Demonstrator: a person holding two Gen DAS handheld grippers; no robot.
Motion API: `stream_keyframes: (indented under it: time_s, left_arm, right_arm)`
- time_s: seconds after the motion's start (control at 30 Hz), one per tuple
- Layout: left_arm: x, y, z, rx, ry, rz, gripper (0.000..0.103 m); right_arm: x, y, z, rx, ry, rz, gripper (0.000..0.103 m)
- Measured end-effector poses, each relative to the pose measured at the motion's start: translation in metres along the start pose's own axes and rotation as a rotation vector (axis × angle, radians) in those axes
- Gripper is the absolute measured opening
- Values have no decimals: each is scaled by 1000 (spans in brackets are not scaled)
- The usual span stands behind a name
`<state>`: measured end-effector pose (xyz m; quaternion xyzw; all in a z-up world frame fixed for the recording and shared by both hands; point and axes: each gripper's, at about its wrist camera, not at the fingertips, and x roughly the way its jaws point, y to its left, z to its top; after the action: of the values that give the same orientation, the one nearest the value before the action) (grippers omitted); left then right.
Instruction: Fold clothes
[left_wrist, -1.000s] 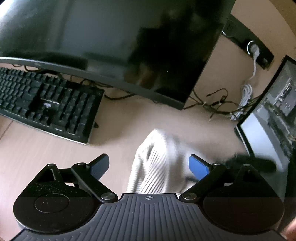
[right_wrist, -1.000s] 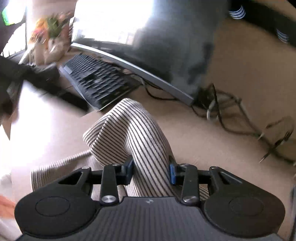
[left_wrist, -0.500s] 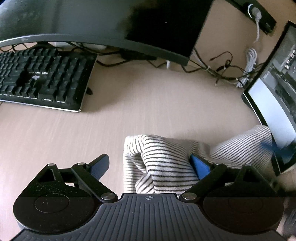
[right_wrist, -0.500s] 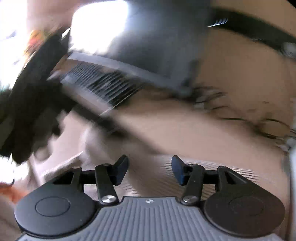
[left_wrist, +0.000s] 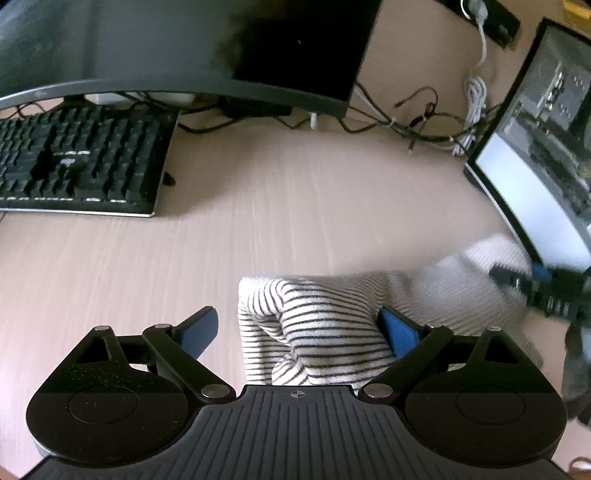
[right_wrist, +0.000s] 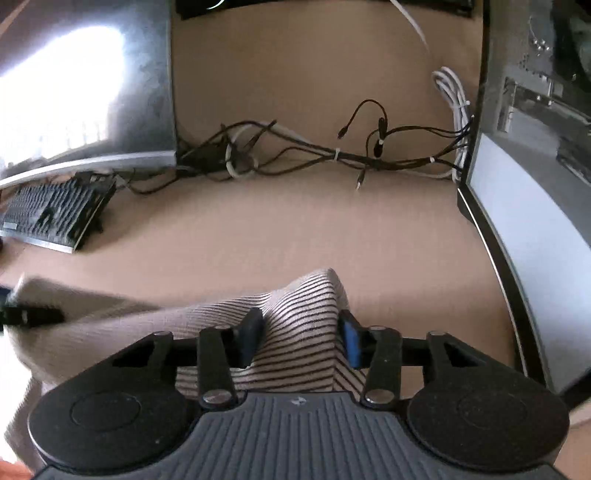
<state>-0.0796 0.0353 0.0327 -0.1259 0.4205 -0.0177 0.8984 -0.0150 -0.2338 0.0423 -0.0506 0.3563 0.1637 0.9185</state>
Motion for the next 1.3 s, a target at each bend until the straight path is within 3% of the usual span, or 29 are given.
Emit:
stream_keyframes:
  time_s: [0.13, 0.27, 0.33, 0.5, 0.77, 0.97, 1.1, 1.2, 1.3]
  left_arm:
    - [-18, -3, 3, 2, -28, -46, 96]
    - [-3, 4, 2, -70, 35, -102, 96]
    - [6, 9, 1, -124, 65, -135, 95]
    - [23, 6, 5, -131, 106, -185, 75]
    - [49, 0, 23, -151, 98, -197, 59]
    - [74, -5, 60, -143, 63, -169, 52]
    - [74, -12, 88, -103, -20, -162, 52]
    - [78, -15, 84, -62, -1, -108, 53]
    - [84, -8, 65, -81, 37, -80, 59]
  right_arm:
    - [-9, -3, -12, 39, 44, 10, 41]
    - [-7, -15, -18, 143, 99, 48, 43]
    - [-7, -22, -21, 196, 125, 68, 49]
    - [-2, -37, -23, 296, 141, 133, 47]
    - [18, -43, -6, 296, 113, 179, 35]
    - [54, -59, 27, 295, 74, 204, 31]
    - [62, -70, 55, 281, -4, 195, 29]
    - [61, -75, 49, 254, 0, 146, 29]
    - [61, -81, 42, 228, 5, 97, 30]
